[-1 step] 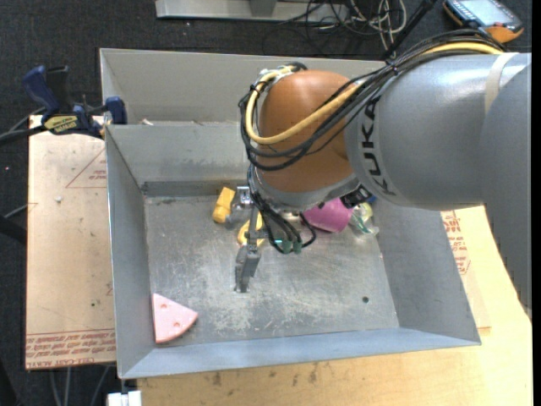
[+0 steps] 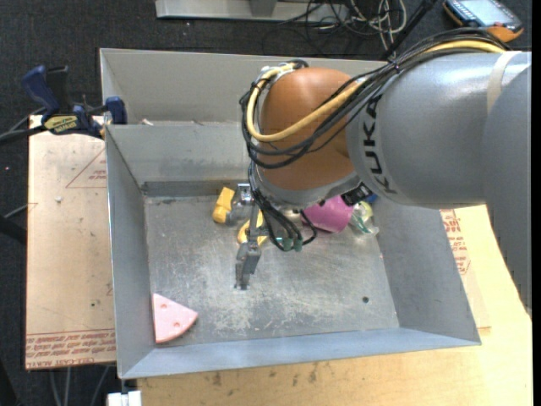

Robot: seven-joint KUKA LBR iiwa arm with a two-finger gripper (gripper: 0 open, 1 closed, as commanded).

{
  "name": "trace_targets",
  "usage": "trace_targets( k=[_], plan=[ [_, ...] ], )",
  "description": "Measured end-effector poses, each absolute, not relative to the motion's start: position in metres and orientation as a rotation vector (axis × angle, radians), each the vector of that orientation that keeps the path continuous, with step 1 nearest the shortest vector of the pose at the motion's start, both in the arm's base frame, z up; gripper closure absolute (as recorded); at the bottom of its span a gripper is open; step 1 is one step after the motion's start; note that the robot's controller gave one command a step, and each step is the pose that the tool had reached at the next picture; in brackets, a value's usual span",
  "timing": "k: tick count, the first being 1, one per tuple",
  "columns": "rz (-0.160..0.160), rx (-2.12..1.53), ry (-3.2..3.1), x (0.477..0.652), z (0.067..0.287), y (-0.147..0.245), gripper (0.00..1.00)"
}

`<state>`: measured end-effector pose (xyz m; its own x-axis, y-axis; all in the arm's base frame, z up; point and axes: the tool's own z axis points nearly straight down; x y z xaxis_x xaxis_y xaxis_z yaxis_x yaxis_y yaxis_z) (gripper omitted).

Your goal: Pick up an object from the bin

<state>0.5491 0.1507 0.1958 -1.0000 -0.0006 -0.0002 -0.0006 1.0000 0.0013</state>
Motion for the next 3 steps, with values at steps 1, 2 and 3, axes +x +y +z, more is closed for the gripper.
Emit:
trace_targets(
  k=[1,2,3],
  plan=[
    [0.005,0.107,3.131,0.552,0.174,0.155,0.0],
    [0.002,0.124,3.144,0.549,0.15,0.122,0.0],
    [-0.001,-0.113,3.142,0.57,0.182,0.092,0.0]
  ],
)
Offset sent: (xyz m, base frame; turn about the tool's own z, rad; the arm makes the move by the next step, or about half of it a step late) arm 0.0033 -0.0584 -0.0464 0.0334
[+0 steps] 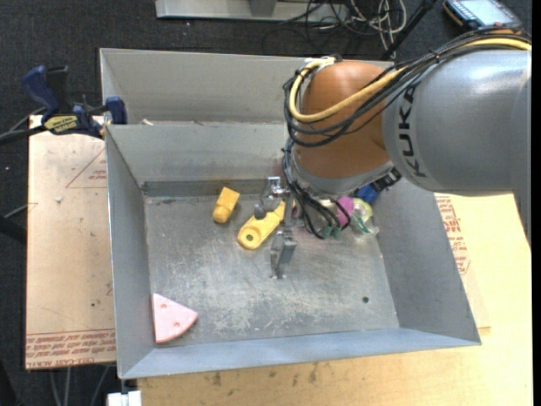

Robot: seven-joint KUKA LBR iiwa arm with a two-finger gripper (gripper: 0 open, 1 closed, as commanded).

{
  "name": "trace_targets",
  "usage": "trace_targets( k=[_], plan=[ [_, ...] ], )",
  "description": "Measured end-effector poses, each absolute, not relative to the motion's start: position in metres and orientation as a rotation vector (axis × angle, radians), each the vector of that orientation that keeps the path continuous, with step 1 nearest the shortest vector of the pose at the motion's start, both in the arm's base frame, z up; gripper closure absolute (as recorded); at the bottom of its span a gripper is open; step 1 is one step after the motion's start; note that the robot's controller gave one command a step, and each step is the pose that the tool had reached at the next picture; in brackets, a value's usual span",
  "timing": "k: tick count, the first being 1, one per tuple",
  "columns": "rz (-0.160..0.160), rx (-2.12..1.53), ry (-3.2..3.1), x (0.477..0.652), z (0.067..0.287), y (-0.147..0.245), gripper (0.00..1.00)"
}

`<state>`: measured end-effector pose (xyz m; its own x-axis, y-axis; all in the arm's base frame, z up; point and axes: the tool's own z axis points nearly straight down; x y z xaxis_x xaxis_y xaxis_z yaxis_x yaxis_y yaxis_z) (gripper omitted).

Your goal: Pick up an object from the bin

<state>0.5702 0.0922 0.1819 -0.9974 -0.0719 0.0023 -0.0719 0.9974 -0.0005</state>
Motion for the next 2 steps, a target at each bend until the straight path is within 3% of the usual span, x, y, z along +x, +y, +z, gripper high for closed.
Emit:
trace_targets(
  k=[1,2],
  plan=[
    [-0.003,0.126,-3.156,0.589,0.168,0.086,0.0],
    [-0.003,-0.156,-3.141,0.603,0.118,0.082,0.0]
  ],
)
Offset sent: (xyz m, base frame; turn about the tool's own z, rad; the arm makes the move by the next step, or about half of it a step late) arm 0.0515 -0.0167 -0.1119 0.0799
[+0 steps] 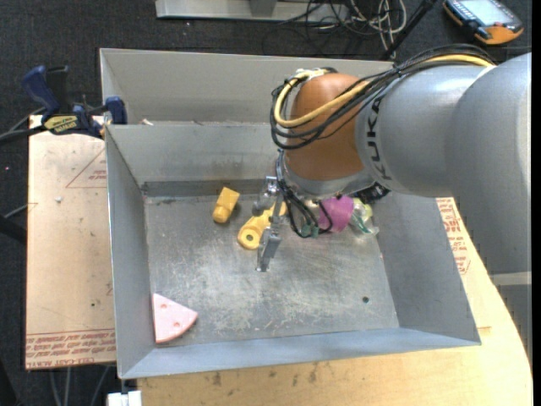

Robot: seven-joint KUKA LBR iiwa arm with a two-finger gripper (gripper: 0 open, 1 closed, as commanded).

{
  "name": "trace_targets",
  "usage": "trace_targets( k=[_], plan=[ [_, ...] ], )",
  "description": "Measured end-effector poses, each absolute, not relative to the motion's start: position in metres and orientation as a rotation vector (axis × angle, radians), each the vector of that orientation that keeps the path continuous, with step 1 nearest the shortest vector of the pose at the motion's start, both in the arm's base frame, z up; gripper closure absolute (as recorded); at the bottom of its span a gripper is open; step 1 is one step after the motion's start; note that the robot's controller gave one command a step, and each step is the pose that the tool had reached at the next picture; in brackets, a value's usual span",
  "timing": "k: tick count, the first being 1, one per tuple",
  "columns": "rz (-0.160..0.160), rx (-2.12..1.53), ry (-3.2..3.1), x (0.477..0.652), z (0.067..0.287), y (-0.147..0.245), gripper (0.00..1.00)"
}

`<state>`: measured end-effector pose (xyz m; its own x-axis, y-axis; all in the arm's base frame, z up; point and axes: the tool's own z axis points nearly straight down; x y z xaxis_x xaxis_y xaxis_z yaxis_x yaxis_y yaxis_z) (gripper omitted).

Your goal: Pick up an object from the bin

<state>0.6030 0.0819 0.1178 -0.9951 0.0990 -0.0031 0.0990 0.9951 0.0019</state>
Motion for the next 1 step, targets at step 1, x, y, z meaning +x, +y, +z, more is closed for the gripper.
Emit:
trace_targets(
  k=[1],
  plan=[
    [0.002,0.03,3.142,0.6144,0.0944,0.0769,0.0]
  ],
)
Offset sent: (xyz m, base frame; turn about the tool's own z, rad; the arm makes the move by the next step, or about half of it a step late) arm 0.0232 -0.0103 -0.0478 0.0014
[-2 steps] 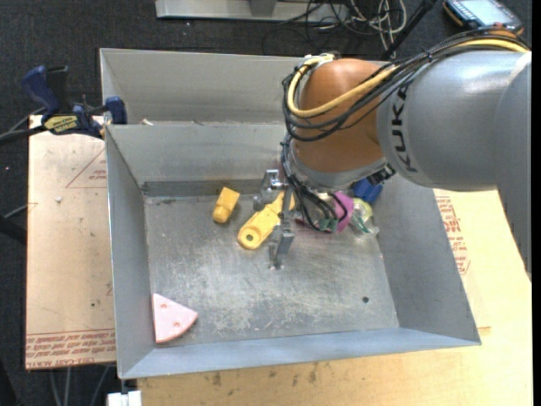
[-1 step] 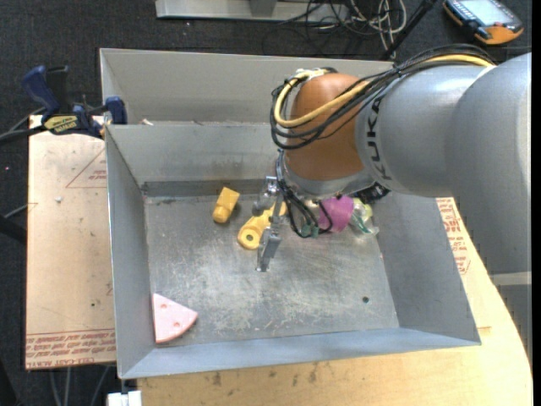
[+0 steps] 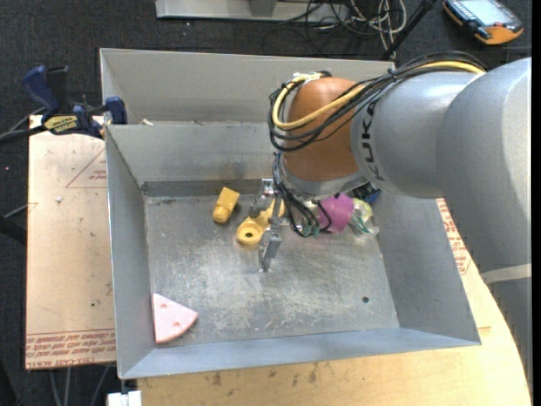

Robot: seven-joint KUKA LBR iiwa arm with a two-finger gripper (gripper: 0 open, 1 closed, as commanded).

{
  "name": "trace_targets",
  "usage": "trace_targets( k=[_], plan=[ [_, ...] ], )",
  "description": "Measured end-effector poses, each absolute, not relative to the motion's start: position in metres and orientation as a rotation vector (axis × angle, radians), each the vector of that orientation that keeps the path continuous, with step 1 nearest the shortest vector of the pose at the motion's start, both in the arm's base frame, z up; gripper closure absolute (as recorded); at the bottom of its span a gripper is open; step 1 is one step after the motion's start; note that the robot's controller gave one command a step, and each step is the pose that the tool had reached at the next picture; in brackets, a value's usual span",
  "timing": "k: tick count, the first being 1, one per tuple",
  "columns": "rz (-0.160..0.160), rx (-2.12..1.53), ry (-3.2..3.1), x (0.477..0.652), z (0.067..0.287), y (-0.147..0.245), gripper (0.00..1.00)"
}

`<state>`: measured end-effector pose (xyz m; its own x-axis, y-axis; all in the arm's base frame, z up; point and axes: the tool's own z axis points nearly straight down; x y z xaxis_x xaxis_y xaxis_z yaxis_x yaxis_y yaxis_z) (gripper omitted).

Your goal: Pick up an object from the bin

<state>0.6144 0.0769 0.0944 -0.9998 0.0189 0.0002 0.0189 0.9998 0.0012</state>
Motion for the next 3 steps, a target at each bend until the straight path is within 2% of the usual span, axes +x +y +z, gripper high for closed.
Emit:
trace_targets(
  k=[1,2,3],
  plan=[
    [-0.012,-0.158,-3.163,0.633,0.079,0.074,1.0],
    [-0.012,-0.158,-3.163,0.633,0.079,0.074,1.0],
    [-0.009,-0.224,-3.152,0.645,0.098,0.082,1.0]
  ],
)
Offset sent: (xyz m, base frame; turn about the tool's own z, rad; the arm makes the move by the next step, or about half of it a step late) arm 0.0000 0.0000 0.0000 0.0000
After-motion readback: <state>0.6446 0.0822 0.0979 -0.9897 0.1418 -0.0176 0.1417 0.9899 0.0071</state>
